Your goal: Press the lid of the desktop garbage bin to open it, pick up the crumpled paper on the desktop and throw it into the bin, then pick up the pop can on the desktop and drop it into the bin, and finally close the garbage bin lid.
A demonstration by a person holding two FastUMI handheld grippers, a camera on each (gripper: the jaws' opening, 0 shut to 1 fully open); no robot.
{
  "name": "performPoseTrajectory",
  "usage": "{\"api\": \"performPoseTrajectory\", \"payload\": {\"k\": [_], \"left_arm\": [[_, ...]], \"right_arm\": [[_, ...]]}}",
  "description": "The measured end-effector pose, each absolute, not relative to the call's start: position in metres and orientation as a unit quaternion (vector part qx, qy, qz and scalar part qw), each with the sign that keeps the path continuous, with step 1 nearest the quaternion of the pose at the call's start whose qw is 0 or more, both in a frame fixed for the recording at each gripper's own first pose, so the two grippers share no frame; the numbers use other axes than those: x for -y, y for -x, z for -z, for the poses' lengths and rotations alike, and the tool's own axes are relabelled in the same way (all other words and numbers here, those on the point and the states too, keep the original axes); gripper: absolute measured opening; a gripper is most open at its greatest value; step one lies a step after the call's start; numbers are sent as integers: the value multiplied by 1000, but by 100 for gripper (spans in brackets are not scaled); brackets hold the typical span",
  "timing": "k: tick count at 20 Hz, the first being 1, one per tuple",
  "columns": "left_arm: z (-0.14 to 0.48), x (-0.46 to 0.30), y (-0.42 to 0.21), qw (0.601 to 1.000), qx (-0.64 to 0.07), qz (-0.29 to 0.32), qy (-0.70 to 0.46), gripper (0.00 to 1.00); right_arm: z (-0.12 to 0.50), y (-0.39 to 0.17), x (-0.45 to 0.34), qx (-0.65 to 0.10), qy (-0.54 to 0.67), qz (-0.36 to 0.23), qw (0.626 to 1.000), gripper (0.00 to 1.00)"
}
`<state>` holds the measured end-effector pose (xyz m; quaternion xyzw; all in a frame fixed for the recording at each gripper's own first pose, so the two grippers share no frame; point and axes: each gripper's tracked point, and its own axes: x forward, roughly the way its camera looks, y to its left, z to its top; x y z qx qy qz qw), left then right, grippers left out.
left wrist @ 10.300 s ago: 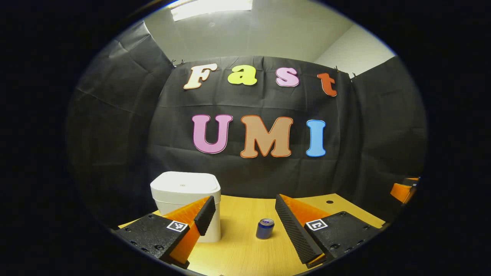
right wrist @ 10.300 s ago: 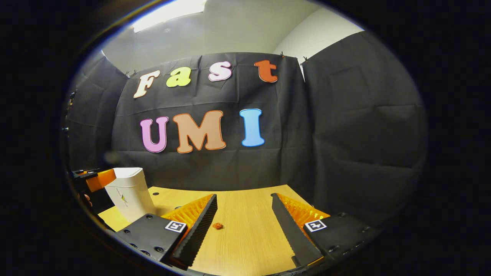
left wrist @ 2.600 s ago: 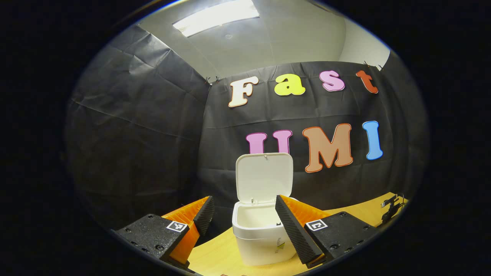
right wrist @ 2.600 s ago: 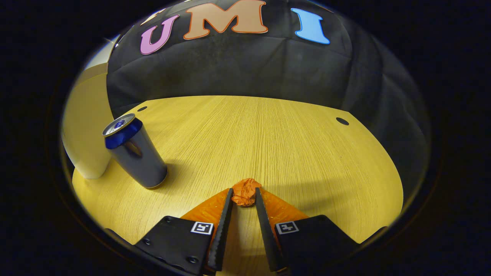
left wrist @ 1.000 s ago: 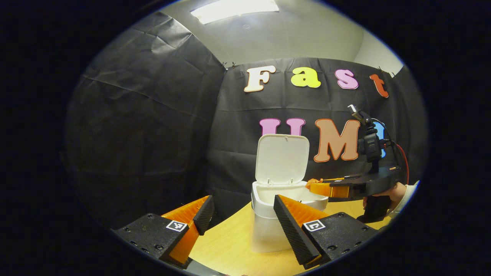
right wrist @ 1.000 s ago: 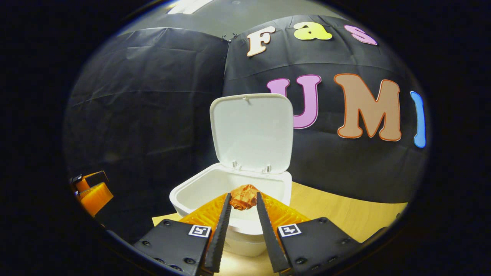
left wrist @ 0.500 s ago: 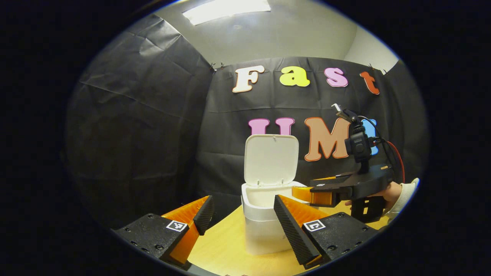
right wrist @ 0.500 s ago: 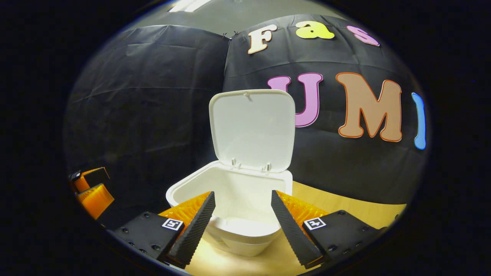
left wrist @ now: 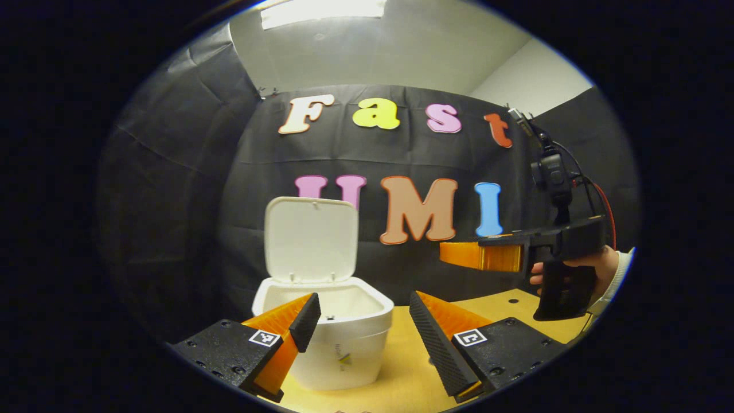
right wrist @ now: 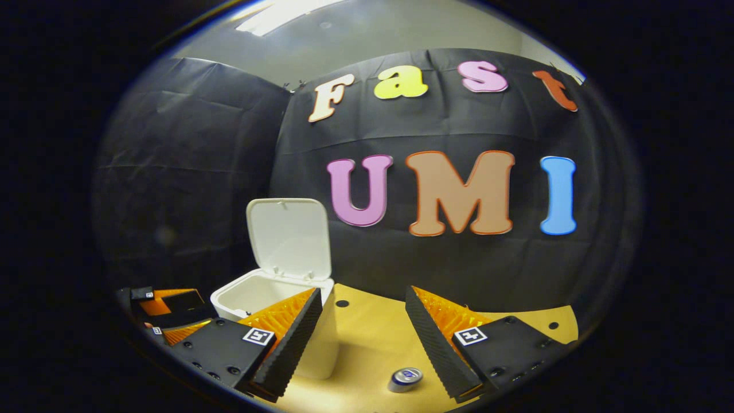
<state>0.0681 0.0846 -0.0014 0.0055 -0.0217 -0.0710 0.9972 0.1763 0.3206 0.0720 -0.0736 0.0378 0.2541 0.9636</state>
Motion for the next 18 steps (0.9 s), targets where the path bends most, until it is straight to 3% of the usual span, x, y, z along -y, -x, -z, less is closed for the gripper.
{"api": "performPoseTrajectory", "payload": {"k": [8, 12, 18], "left_arm": [[46, 42, -112, 976, 17, 215, 12, 94], [96, 74, -135, 973, -11, 231, 16, 94], [178, 83, -176, 976, -65, 207, 25, 94]], "right_arm": [[-79, -155, -174, -24, 56, -82, 995, 98], [-66, -144, -142, -35, 52, -34, 997, 98], [-48, -138, -126, -37, 48, -1, 998, 94]]}}
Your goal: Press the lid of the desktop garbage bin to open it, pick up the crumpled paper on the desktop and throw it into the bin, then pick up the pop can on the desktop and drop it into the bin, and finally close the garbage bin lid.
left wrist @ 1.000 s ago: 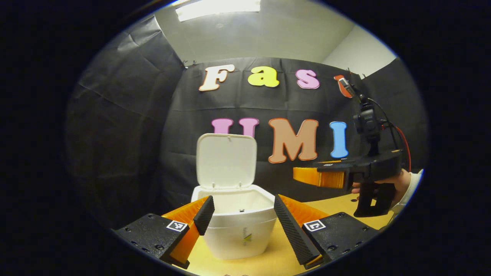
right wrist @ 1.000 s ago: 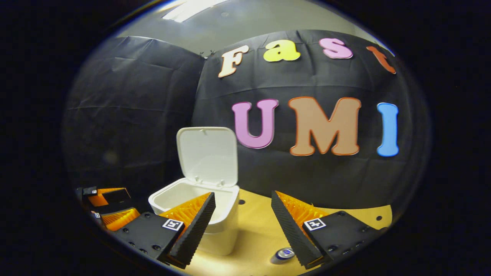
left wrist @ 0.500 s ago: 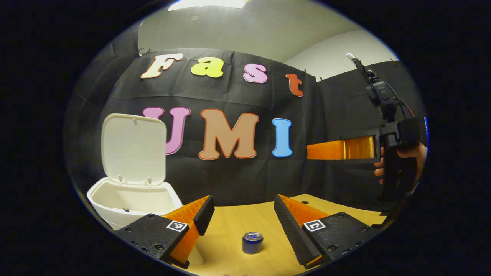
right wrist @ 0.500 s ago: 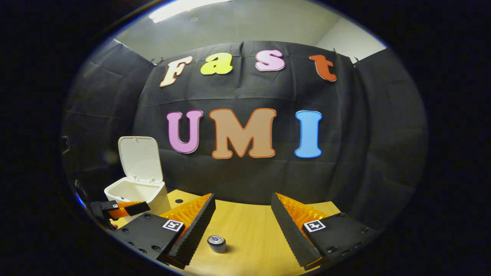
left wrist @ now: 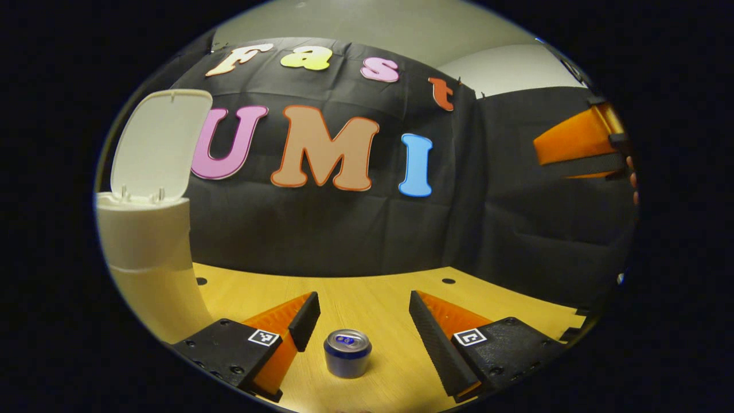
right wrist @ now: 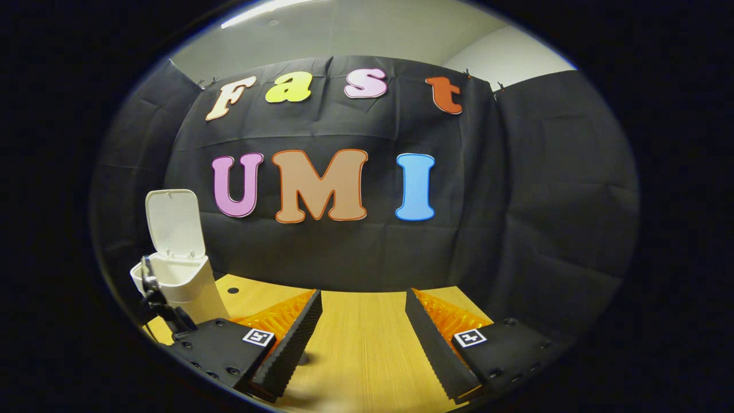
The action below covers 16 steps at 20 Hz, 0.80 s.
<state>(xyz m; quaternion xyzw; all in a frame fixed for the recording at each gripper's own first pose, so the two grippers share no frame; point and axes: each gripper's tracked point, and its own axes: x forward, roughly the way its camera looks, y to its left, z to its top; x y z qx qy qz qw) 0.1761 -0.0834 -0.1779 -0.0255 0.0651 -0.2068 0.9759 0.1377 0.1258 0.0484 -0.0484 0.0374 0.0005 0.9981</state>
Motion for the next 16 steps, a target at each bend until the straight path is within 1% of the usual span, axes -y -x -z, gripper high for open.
{"api": "performPoseTrajectory", "payload": {"k": [1, 2, 5, 8, 14, 16], "left_arm": [[189, 83, -180, 976, -73, 204, 24, 94], [198, 83, -184, 976, -81, 203, 24, 94], [229, 87, -189, 973, -112, 203, 22, 94], [254, 83, -191, 972, -139, 190, 17, 94], [309, 79, -197, 963, -209, 170, 12, 95], [318, 79, -194, 960, -225, 168, 15, 92]], "right_arm": [[-46, -138, -125, -36, 46, 4, 998, 98], [-43, -137, -123, -34, 43, 7, 998, 98], [-37, -142, -124, -36, 25, 5, 999, 98], [-31, -143, -120, -40, 9, 4, 999, 98], [-19, -140, -107, -52, 16, 11, 998, 98], [-18, -140, -102, -55, 17, 16, 998, 98]]}}
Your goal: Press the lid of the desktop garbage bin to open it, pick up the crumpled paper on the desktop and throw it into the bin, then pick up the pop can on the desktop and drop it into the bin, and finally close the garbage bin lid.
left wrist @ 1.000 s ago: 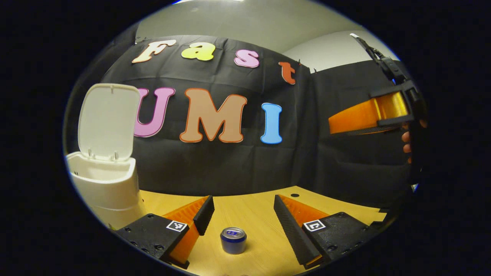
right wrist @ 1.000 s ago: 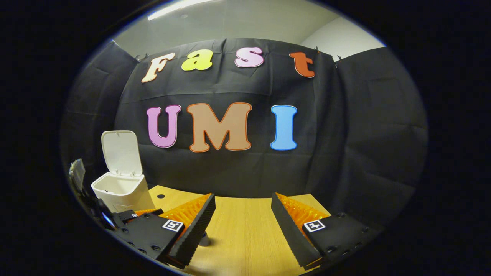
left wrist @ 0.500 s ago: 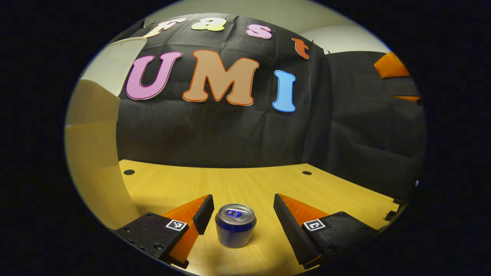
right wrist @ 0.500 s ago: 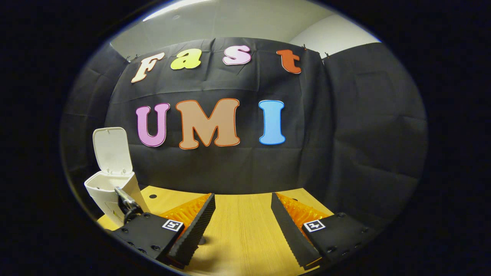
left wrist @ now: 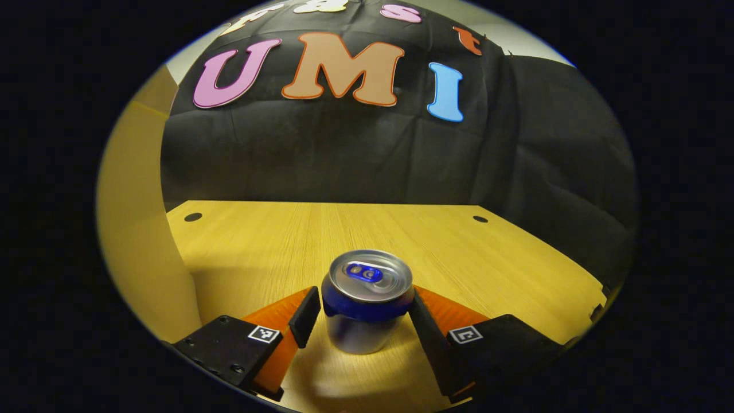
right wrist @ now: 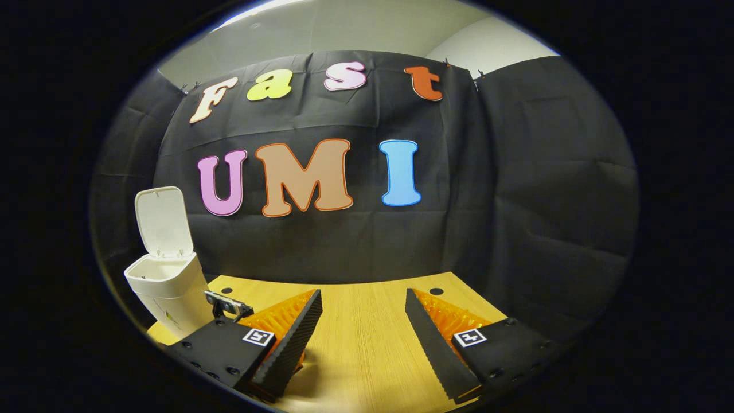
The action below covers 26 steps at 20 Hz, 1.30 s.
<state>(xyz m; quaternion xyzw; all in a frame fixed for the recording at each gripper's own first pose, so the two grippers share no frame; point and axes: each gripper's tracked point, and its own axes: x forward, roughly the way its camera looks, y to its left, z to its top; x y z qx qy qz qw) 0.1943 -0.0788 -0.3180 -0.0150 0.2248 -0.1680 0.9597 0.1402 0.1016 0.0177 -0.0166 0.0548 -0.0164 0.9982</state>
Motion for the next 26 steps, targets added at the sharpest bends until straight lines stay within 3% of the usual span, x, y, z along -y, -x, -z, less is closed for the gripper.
{"api": "performPoseTrajectory", "payload": {"k": [10, 14, 18, 26], "left_arm": [[297, 82, -192, 965, -200, 166, -9, 79], [235, 90, -189, 972, -139, 188, -13, 77], [165, 91, -172, 973, -125, 194, 25, 77], [-5, 2, -192, 988, -64, 138, 39, 77]], "right_arm": [[-11, -137, -92, -67, 10, 20, 998, 98], [-20, -136, -94, -65, 12, 12, 998, 98], [-23, -126, -93, -69, -5, 1, 998, 98], [1, -117, -87, -110, -19, -39, 993, 95]]}}
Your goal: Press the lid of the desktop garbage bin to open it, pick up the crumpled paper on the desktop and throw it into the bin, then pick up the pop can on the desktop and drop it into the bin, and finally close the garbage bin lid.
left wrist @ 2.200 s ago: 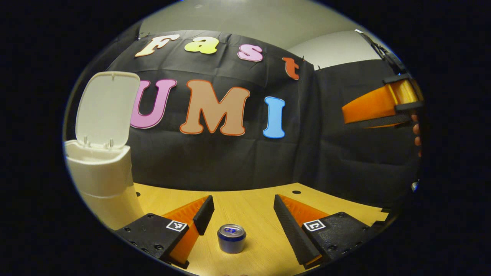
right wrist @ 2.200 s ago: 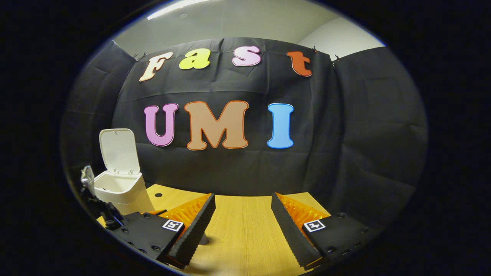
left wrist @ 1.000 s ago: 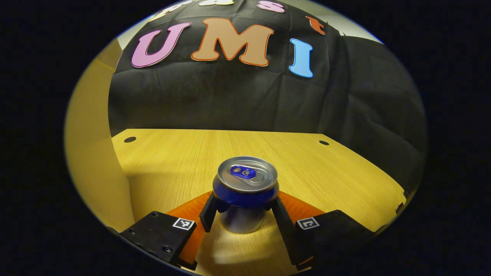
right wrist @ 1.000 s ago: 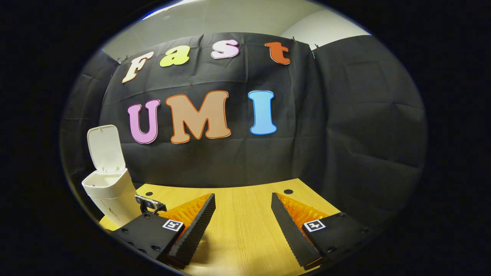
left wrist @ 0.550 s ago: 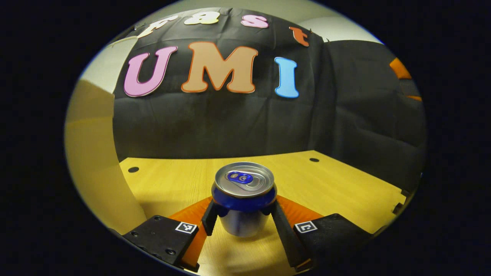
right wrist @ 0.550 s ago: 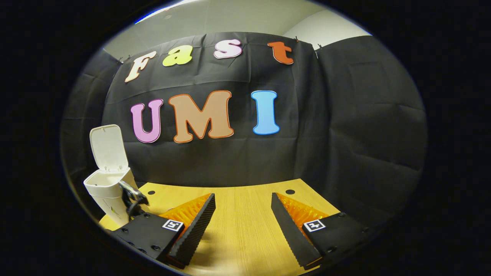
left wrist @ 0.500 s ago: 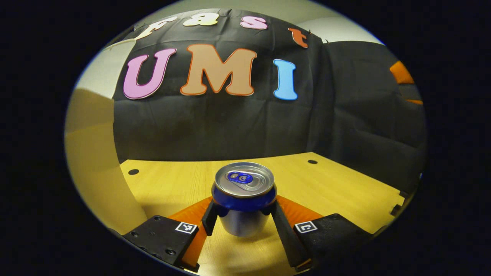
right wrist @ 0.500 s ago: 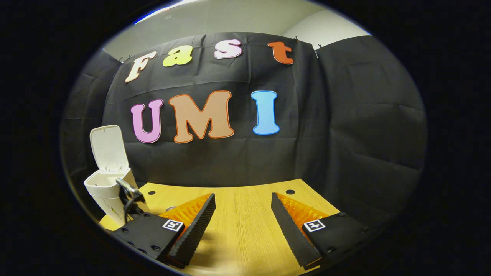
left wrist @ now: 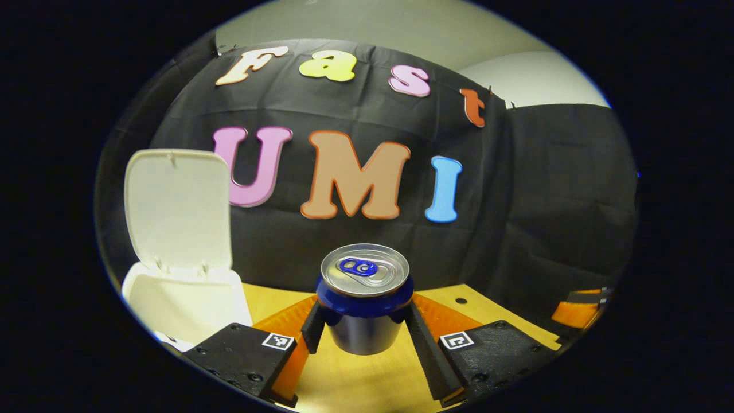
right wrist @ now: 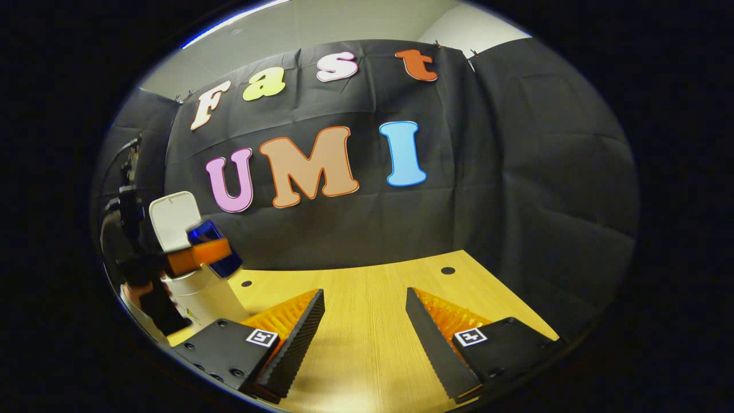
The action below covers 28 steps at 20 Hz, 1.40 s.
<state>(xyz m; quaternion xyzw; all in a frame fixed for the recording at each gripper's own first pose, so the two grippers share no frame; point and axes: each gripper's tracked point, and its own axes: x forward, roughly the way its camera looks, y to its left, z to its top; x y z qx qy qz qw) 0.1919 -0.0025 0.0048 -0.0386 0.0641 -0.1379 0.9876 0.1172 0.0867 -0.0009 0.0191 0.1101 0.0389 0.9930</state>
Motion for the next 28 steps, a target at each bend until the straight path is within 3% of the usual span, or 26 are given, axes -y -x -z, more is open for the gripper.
{"api": "performPoseTrajectory", "payload": {"k": [4, 12, 14, 17, 22, 28], "left_arm": [[-28, -71, -200, 995, -61, 76, 32, 77], [-5, -164, -187, 996, -86, -22, 12, 78], [-4, -170, -185, 996, -81, -28, 12, 77], [-2, -173, -184, 996, -80, -30, 15, 92], [-16, -181, -191, 997, -66, -39, 2, 93], [-75, -191, -217, 999, -33, -33, -18, 92]], "right_arm": [[4, -122, -89, -118, -32, -53, 991, 96], [6, -124, -94, -115, -30, -63, 991, 96], [6, -126, -96, -116, -27, -63, 991, 96], [4, -128, -98, -118, -28, -60, 991, 96], [3, -129, -96, -114, -30, -56, 991, 96], [5, -129, -99, -120, -42, -62, 990, 96]]}}
